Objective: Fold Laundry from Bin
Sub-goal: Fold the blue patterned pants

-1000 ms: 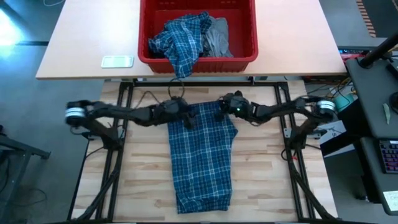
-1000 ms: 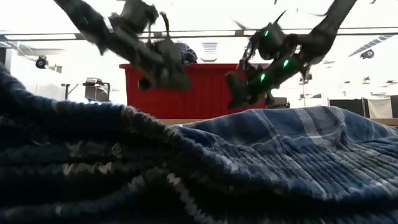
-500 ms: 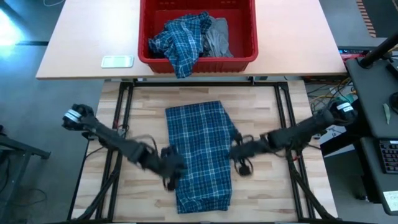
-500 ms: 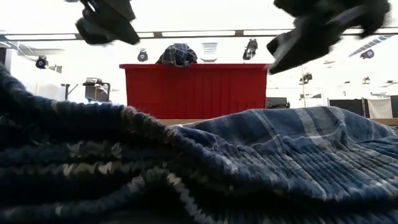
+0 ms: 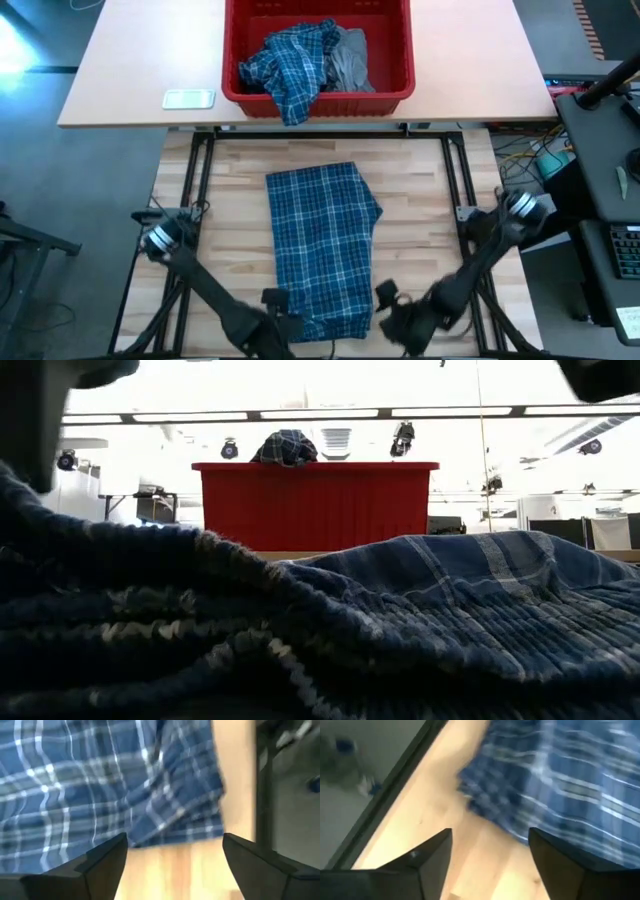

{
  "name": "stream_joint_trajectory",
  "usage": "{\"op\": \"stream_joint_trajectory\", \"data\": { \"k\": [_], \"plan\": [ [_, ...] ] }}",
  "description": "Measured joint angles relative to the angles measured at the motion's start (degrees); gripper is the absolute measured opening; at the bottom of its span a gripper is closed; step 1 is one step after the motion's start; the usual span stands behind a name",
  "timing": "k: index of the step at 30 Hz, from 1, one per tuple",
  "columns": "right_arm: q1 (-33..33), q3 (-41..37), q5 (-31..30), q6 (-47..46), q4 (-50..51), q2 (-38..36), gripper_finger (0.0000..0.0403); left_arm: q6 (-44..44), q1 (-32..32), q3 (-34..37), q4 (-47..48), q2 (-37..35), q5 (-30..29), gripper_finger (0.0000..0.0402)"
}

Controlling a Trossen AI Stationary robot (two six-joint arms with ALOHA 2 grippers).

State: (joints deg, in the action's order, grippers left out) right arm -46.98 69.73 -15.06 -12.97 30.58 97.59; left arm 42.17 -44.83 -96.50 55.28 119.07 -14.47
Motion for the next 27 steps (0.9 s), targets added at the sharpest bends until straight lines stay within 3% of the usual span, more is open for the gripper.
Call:
{"op": "stream_joint_trajectory", "data": {
  "k": [6, 10, 15, 20, 27],
  "plan": [
    [-0.89, 14.23, -2.05, 7.99, 16.99, 13.38, 0.0306, -9.68, -3.24, -8.48, 7.17, 8.53, -6.49, 0.0335],
    [-0.54, 18.85, -3.27, 18.96, 18.06, 18.58, 0.0309, -15.37, -3.57, -11.57, 9.78, 13.54, -9.03, 0.0331],
    [0.91, 22.6, -4.32, 29.39, 17.97, 20.77, 0.0299, -21.36, -3.55, -14.39, 11.37, 14.66, -15.2, 0.0323],
    [4.58, 22.52, -0.05, 35.25, 17.95, 20.51, 0.0297, -32.37, -2.82, -12.12, 10.68, 14.73, -12.65, 0.0322],
    [6.46, 22.47, 4.42, 41.69, 16.56, 20.18, 0.0297, -35.15, -2.3, -11.07, 9.88, 14.37, -10.44, 0.0322]
  ]
}}
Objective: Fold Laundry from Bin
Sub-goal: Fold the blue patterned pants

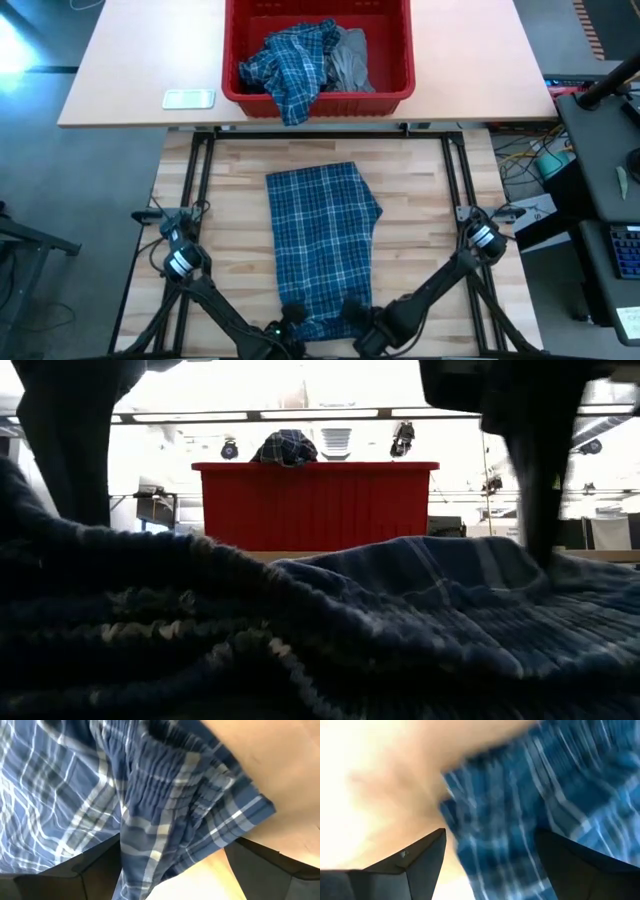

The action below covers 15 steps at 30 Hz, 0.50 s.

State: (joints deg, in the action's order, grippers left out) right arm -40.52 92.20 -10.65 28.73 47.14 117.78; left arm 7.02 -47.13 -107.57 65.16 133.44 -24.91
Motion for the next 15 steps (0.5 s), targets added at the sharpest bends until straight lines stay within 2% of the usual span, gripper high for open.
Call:
{"op": "stream_joint_trajectory", "data": {
  "k": [3, 10, 15],
  "plan": [
    [0.19, -0.01, 3.49, 0.49, -1.99, 0.52, 0.0297, -3.93, 0.04, 1.6, -3.09, -0.4, 0.85, 0.0322],
    [0.43, -0.21, 3.59, -0.53, -3.71, 2.09, 0.0292, -7.21, 0.55, 4.89, -9.56, -0.41, 1.16, 0.0312],
    [1.28, -0.41, 4.65, 0.87, -4.59, 2.17, 0.0255, -5.21, 1.06, 7.64, -15.12, -0.78, 1.0, 0.0275]
  ]
}}
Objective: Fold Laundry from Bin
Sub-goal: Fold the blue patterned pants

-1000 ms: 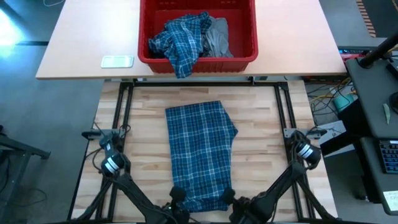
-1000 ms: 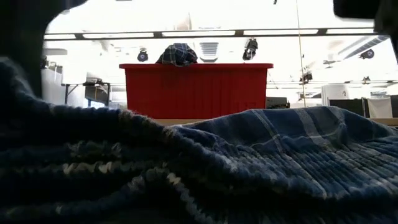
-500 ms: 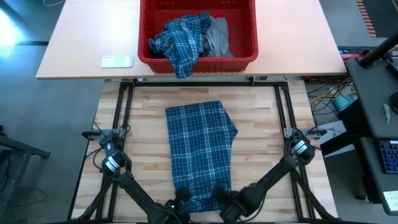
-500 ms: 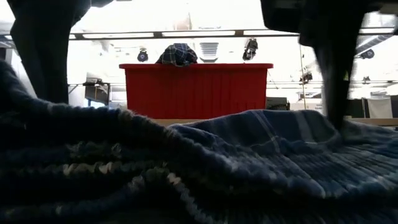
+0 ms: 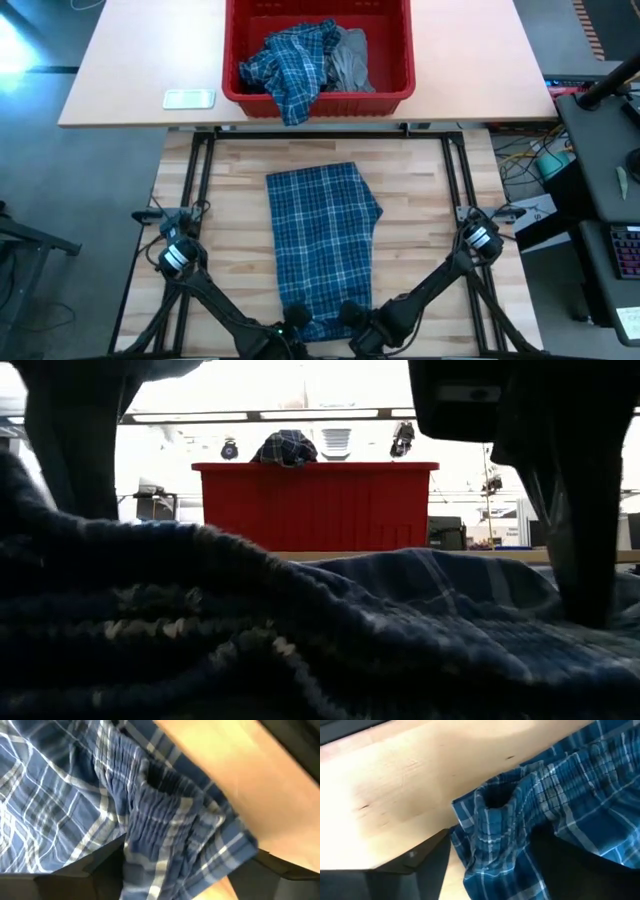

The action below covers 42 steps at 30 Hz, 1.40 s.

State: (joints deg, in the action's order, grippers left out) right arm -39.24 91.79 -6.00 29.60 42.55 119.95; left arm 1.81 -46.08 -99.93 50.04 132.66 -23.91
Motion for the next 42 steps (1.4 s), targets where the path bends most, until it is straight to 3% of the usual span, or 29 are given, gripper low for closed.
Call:
{"op": "stream_joint_trajectory", "data": {
  "k": [8, 13, 16, 20, 25, 30, 37, 39, 42],
  "plan": [
    [1.26, -0.03, 3.93, -2.33, -1.28, 1.67, 0.0136, 1.29, 0.27, 3.96, -15.66, -0.08, -0.09, 0.013],
    [0.79, 0.06, 2.58, -8.12, -2.12, 1.93, 0.0031, 10.63, 0.44, 2.79, -13.54, 0.24, -0.34, 0.0018],
    [0.76, 0.49, 1.42, -13.0, -1.58, 1.06, 0.0023, 13.43, 0.54, -0.79, -6.71, 0.45, -0.73, 0.0019],
    [0.93, 2.07, 0.43, -18.42, 3.64, -2.23, 0.002, 11.92, 0.66, -9.07, 9.83, 1.03, -3.9, 0.001],
    [1.32, 3.06, 1.55, -24.06, 7.9, -11.39, 0.0019, 13.71, 0.71, -18.52, 21.02, -1.1, -5.64, 0.0006],
    [2.91, 0.87, 1.51, -27.63, 8.67, -19.66, 0.0019, 19.62, 1.56, -22.55, 28.06, -4.69, -9.3, 0.0006],
    [4.87, -0.47, 1.53, -35.17, 8.78, -24.28, 0.0019, 27.25, 3.14, -17.86, 19.04, -13.64, -9.14, 0.0005],
    [4.21, -0.93, 2.41, -37.58, 8.13, -23.47, 0.0019, 28.4, 3.09, -14.95, 12.55, -15.9, -6.01, 0.0004],
    [1.76, -1.03, 8.4, -43.4, 4.21, -21.08, 0.0019, 32.71, 1.99, -10.82, 2.95, -16.7, 0.58, 0.0004]
  ]
}}
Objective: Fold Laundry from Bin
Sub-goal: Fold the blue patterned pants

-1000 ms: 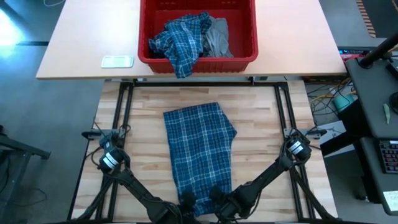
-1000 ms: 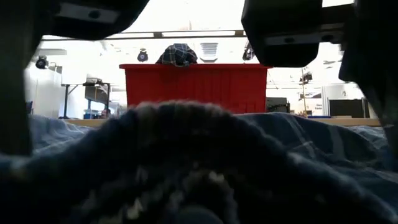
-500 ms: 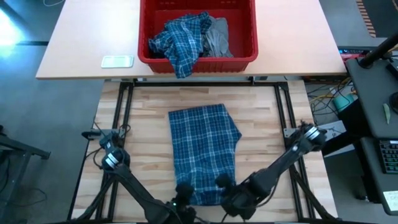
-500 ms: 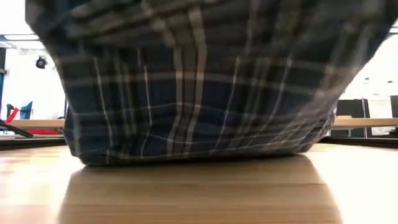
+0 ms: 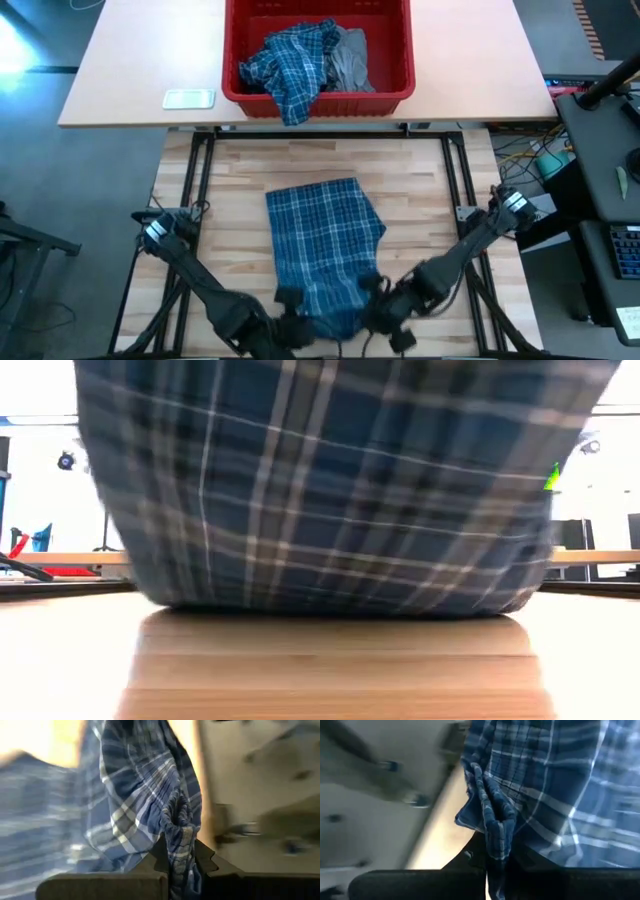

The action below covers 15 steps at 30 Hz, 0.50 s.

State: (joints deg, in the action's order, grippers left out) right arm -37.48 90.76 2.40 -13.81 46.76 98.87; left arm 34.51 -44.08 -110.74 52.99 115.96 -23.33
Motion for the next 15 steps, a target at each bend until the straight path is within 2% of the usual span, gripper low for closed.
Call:
{"op": "stream_joint_trajectory", "data": {
  "k": [3, 5, 7, 10, 12, 15],
  "plan": [
    [-3.9, -0.09, 4.77, -5.12, -8.3, 2.18, 0.0018, 3.54, -2.61, 2.09, -10.62, 1.43, 4.09, 0.0004],
    [-7.03, -0.09, 4.97, -6.77, -14.35, 2.53, 0.0018, 5.14, -4.4, 1.42, -15.34, 1.84, 4.84, 0.0004],
    [-9.46, 0.02, 3.99, -6.67, -18.78, 2.17, 0.0018, 6.27, -5.76, -0.86, -15.57, 2.35, 4.59, 0.0004],
    [-10.48, 0.04, -2.61, -5.91, -16.6, 0.73, 0.0018, 6.84, -6.63, -3.79, -9.16, 2.76, 0.17, 0.0004],
    [-9.75, 0.02, -8.89, -5.12, -11.63, -0.62, 0.0018, 7.85, -6.54, -4.89, -2.57, 2.45, -3.76, 0.0004],
    [-6.67, 0.02, -16.95, -5.35, -2.92, -1.97, 0.0018, 11.18, -4.09, -4.4, 7.93, 1.86, -6.46, 0.0004]
  ]
}}
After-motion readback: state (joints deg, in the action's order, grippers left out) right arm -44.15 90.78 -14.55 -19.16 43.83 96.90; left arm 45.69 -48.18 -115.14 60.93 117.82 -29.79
